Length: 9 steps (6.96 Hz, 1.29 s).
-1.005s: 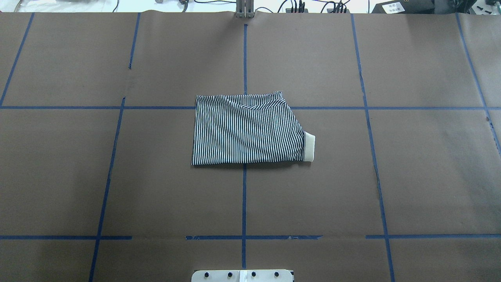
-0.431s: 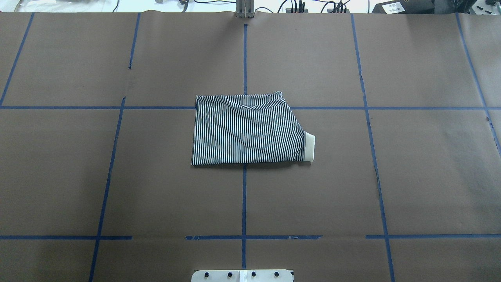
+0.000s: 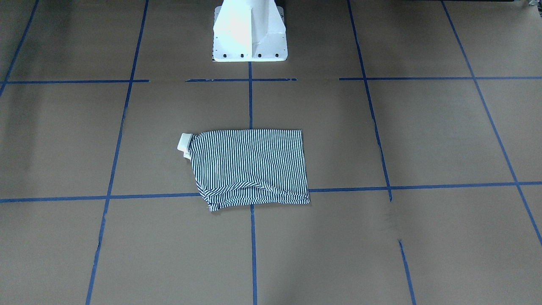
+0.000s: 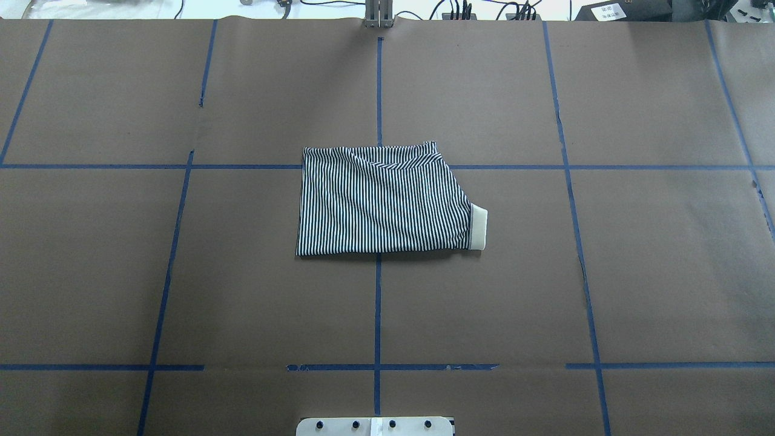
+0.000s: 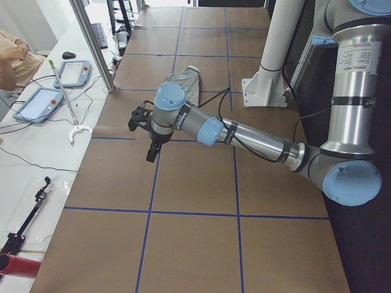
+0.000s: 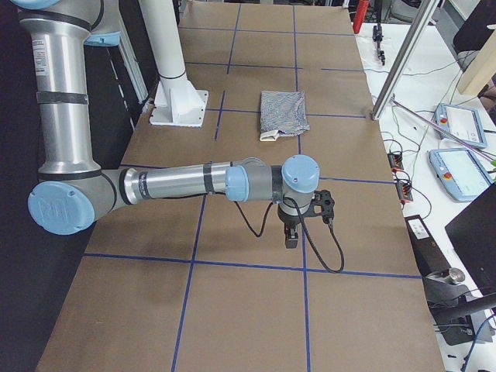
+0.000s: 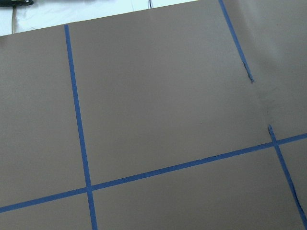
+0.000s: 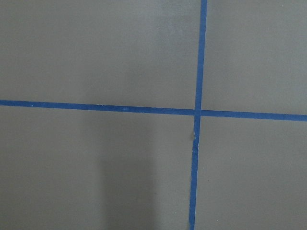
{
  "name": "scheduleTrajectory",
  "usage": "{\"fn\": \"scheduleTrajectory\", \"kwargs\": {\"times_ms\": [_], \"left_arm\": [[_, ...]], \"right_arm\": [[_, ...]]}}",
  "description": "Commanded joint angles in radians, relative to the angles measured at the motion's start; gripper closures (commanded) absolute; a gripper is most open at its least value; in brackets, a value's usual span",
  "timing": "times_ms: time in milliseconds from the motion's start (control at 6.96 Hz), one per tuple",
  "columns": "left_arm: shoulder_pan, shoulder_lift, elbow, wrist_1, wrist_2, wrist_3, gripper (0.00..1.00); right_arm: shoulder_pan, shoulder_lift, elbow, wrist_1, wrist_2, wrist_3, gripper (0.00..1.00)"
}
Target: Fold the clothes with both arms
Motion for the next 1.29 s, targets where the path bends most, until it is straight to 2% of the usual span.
{"fn": "scheduleTrajectory", "kwargs": {"times_ms": [0,431,574,718,1005,1149], "left_arm": [[0.000,0.071,-0.043,-0.002,-0.073,0.003,0.00],[0.002,0.087,-0.087,0.003,-0.083,0.006,0.00],[0.003,0.116,-0.071,0.006,-0.080,-0.003,0.00],[-0.006,0.152,-0.088,-0.005,-0.081,0.001,0.00],[-0.003,0.162,-0.098,-0.003,-0.083,-0.005,0.00],[-0.007,0.207,-0.121,-0.005,-0.086,-0.003,0.00]], "right_arm": [[0.009,-0.065,0.056,-0.047,-0.001,-0.002,0.00],[0.001,-0.134,0.067,-0.043,-0.010,-0.002,0.00],[0.003,-0.073,0.104,-0.050,-0.003,-0.005,0.00],[0.001,-0.084,0.126,-0.044,-0.007,0.000,0.00],[-0.003,-0.059,0.118,-0.043,-0.007,-0.005,0.00],[-0.003,-0.062,0.136,-0.043,-0.003,-0.005,0.00]]}}
